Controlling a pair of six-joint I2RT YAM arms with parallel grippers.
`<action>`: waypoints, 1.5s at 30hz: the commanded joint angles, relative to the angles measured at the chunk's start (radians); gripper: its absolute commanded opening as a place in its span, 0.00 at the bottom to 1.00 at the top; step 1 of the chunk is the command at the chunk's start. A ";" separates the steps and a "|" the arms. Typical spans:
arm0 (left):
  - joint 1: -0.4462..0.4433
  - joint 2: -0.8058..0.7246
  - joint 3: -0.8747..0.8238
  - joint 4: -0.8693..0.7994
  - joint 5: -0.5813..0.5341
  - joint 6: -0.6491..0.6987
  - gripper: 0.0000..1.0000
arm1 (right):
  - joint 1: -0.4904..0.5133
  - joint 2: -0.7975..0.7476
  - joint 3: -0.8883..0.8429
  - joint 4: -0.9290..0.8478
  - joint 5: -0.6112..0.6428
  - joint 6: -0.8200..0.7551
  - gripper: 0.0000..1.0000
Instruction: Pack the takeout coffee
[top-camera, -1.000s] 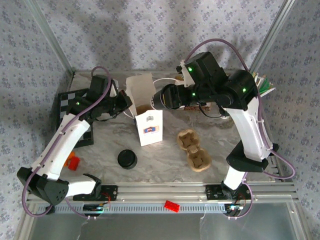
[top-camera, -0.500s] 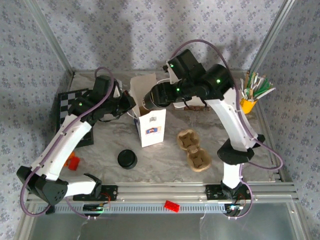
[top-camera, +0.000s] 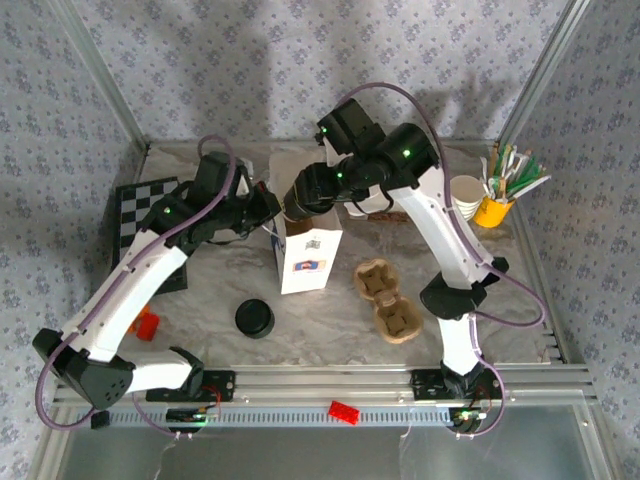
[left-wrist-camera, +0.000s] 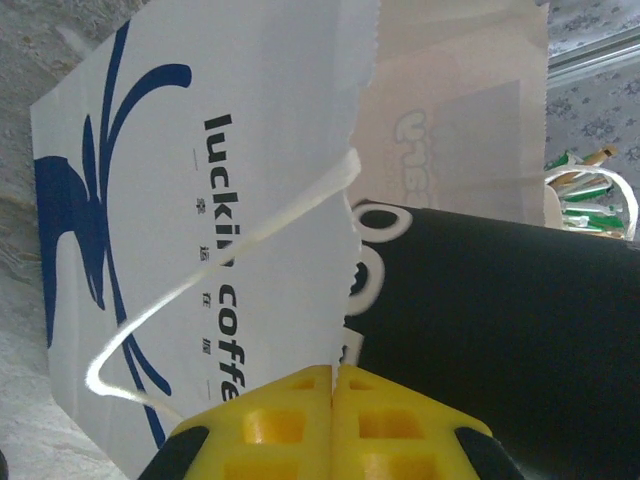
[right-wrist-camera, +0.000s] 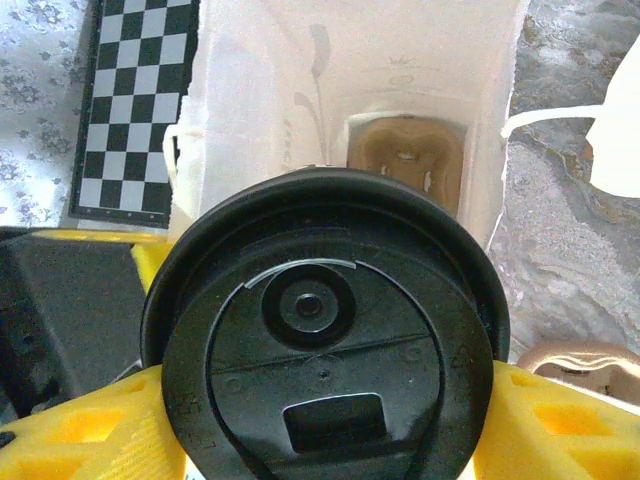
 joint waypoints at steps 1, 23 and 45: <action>-0.020 -0.002 0.026 0.060 -0.022 -0.038 0.00 | 0.010 0.027 0.028 -0.016 -0.004 0.025 0.64; -0.010 -0.073 -0.070 0.138 0.004 -0.105 0.00 | 0.036 0.121 0.010 -0.122 0.083 0.026 0.64; 0.010 -0.091 -0.128 0.150 0.023 -0.102 0.00 | 0.064 0.217 -0.029 -0.189 0.095 0.029 0.65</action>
